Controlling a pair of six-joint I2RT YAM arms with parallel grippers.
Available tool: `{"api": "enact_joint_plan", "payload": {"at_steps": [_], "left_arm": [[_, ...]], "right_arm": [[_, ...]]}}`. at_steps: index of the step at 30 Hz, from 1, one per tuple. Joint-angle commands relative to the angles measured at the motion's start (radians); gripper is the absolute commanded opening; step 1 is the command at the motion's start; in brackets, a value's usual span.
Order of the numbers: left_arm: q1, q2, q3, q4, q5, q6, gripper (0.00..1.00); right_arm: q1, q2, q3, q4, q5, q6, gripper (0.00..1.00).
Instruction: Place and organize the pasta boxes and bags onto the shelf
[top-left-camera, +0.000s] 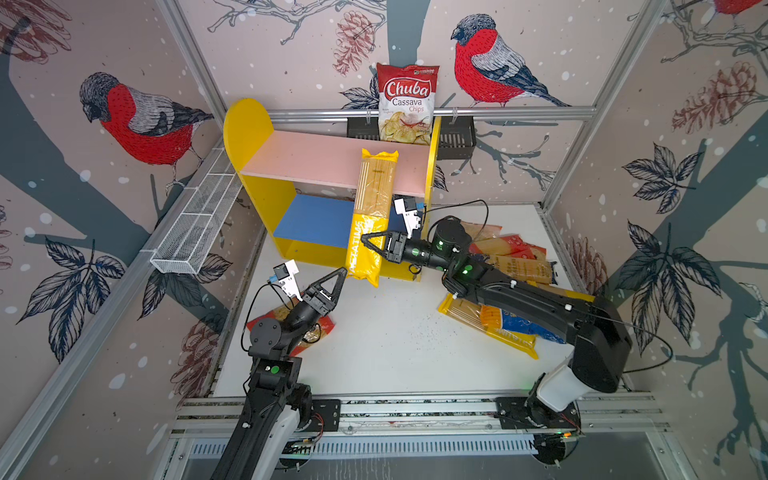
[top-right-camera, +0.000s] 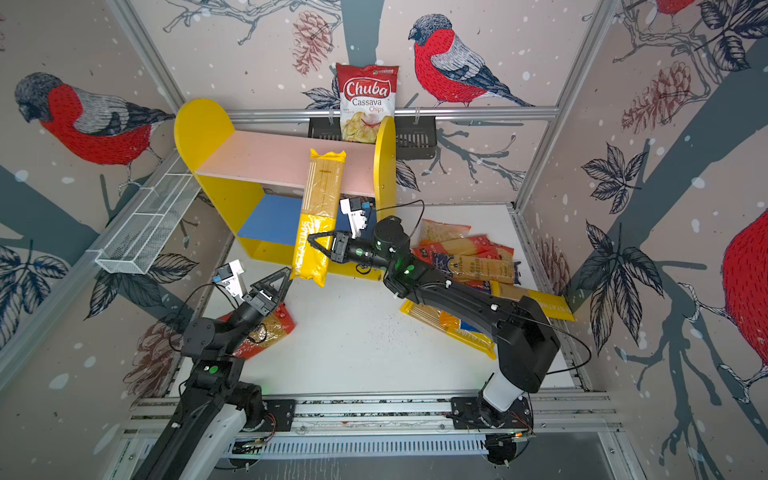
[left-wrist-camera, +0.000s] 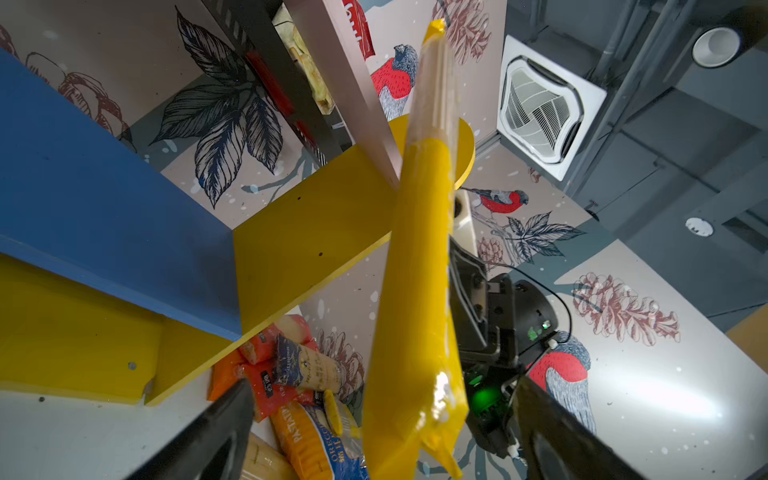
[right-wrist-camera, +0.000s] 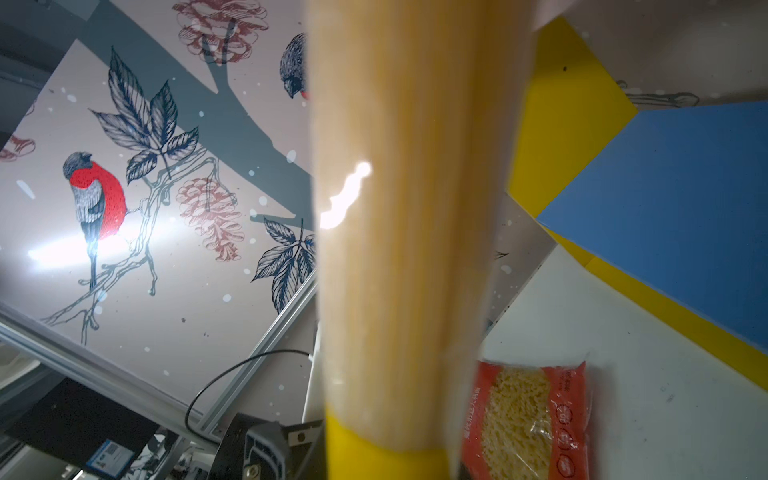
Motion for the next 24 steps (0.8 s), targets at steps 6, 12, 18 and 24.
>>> {"api": "enact_joint_plan", "payload": {"at_steps": [6, 12, 18, 24], "left_arm": [[-0.124, 0.121, -0.036, 0.251, -0.11, -0.034, 0.93], [-0.131, 0.221, 0.021, 0.342, -0.127, -0.032, 0.85], [-0.131, 0.287, 0.063, 0.362, -0.146, -0.068, 0.6], [-0.132, 0.287, 0.107, 0.331, -0.169, -0.047, 0.31]], "right_arm": [[0.02, 0.066, 0.083, 0.213, 0.04, 0.1, 0.2], [0.034, 0.073, 0.085, 0.21, 0.064, 0.109, 0.24], [0.041, 0.079, 0.085, 0.215, 0.071, 0.111, 0.26], [0.036, 0.092, 0.099, 0.225, 0.068, 0.125, 0.32]]}}
